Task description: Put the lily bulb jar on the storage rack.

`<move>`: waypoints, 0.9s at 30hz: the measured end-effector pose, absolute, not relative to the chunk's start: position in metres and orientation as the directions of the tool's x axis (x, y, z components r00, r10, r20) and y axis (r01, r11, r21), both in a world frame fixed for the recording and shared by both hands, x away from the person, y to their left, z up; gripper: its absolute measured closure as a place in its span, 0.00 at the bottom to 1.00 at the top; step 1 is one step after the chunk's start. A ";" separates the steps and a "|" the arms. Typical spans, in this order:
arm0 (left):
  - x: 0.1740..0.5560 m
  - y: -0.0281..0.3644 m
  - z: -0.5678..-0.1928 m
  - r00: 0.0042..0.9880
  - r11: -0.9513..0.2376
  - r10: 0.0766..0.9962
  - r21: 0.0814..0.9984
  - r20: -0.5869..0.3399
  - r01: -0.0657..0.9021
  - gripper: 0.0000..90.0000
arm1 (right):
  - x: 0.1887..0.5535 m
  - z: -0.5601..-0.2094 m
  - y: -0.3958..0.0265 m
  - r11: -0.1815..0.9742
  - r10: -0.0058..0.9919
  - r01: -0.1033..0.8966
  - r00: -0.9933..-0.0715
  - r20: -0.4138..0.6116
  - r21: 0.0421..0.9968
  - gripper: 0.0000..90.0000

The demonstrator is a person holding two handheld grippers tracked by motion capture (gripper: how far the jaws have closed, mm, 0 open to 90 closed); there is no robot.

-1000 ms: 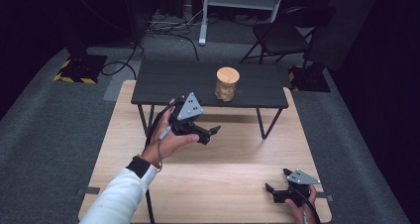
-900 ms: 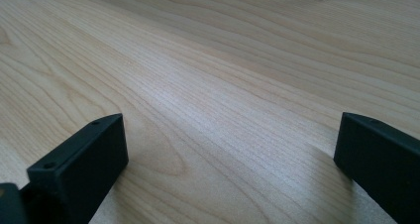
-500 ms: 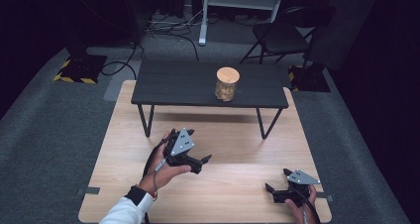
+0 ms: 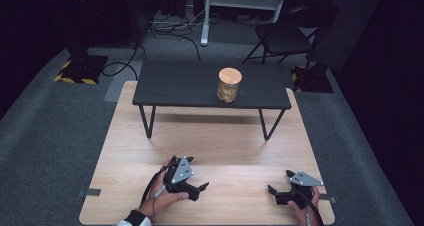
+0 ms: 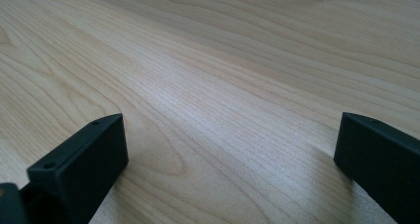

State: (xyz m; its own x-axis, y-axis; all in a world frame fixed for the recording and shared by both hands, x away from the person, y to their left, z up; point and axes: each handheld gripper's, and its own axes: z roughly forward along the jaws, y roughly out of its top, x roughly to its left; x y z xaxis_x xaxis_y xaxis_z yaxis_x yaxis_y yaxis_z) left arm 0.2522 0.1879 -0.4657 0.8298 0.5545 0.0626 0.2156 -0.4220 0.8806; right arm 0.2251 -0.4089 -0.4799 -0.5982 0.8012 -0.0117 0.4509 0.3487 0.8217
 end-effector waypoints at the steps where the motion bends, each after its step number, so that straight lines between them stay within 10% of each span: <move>1: 0.252 0.189 -0.468 0.833 -0.425 0.551 0.877 0.056 0.222 0.01 | 0.225 -0.480 -0.409 0.349 0.801 0.451 -0.598 -0.012 0.822 0.00; 27: 0.260 0.191 -0.487 0.856 -0.473 0.518 0.834 0.002 0.284 0.01 | 0.225 -0.480 -0.409 0.350 0.800 0.450 -0.600 -0.012 0.822 0.00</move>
